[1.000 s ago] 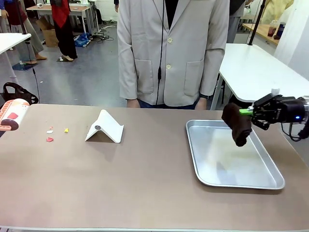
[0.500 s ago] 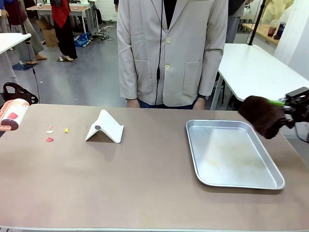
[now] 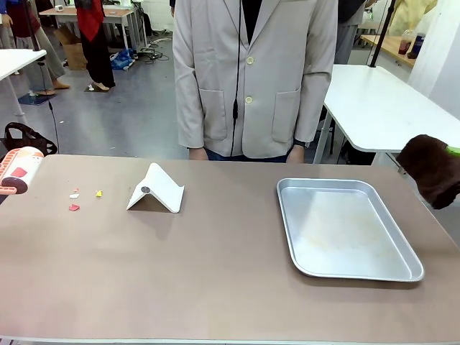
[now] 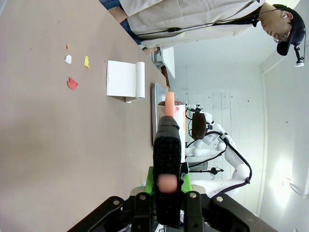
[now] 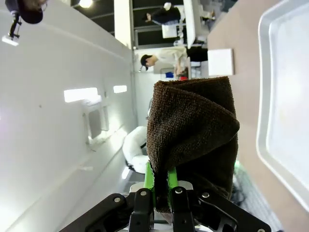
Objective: Clean the surface of the table.
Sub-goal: If a person points to the right, clean the right side of the table with your right hand, and if they point to the left, clean the left side with your left hand, then clean the area not pointed to by the person.
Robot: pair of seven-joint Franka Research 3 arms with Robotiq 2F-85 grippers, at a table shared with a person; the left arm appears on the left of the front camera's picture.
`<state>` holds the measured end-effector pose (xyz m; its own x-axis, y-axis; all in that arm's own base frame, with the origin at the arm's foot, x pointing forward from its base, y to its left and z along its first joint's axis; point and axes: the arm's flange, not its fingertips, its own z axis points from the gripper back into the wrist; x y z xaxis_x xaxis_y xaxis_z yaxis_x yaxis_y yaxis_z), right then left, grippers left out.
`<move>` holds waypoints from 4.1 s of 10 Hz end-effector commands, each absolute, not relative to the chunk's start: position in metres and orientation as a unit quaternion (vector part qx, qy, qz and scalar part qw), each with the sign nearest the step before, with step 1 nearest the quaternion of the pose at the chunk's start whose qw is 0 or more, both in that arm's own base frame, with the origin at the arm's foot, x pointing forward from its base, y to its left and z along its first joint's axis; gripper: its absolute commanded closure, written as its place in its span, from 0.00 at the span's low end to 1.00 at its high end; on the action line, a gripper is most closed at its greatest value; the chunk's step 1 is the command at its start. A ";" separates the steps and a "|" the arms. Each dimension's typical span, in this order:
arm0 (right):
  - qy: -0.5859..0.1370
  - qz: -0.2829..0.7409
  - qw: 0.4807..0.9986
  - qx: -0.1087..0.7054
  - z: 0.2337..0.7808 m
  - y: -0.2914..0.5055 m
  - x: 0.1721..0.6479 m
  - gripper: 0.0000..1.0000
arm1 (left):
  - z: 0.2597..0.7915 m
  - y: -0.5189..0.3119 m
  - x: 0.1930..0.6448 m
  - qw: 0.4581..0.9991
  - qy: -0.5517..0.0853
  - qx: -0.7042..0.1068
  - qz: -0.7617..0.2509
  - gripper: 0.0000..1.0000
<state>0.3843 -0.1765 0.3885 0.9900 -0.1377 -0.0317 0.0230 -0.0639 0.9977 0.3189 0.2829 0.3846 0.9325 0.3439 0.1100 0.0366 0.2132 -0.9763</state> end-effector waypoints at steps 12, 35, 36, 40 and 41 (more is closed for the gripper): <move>-0.017 -0.075 0.673 0.736 0.393 -0.177 0.383 0.88 | 0.388 0.282 0.317 0.765 -0.154 -0.618 0.095 0.77; -0.017 -0.075 0.673 0.736 0.393 -0.177 0.383 0.88 | 0.326 0.199 0.382 0.909 -0.113 -0.341 0.211 0.77; -0.017 -0.075 0.673 0.736 0.393 -0.177 0.383 0.88 | 0.323 0.192 0.385 0.913 -0.106 -0.337 0.205 0.77; -0.017 -0.075 0.673 0.736 0.393 -0.177 0.383 0.88 | 0.322 0.165 0.404 0.916 -0.097 -0.344 0.182 0.77; -0.017 -0.075 0.673 0.736 0.393 -0.177 0.383 0.88 | 0.322 0.158 0.409 0.915 -0.098 -0.350 0.177 0.77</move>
<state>0.3835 -0.1758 0.3856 0.9888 -0.1313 -0.0703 0.0607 -0.0758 0.9953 0.4078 0.1705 0.3468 0.9095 0.4069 0.0853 -0.2322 0.6673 -0.7077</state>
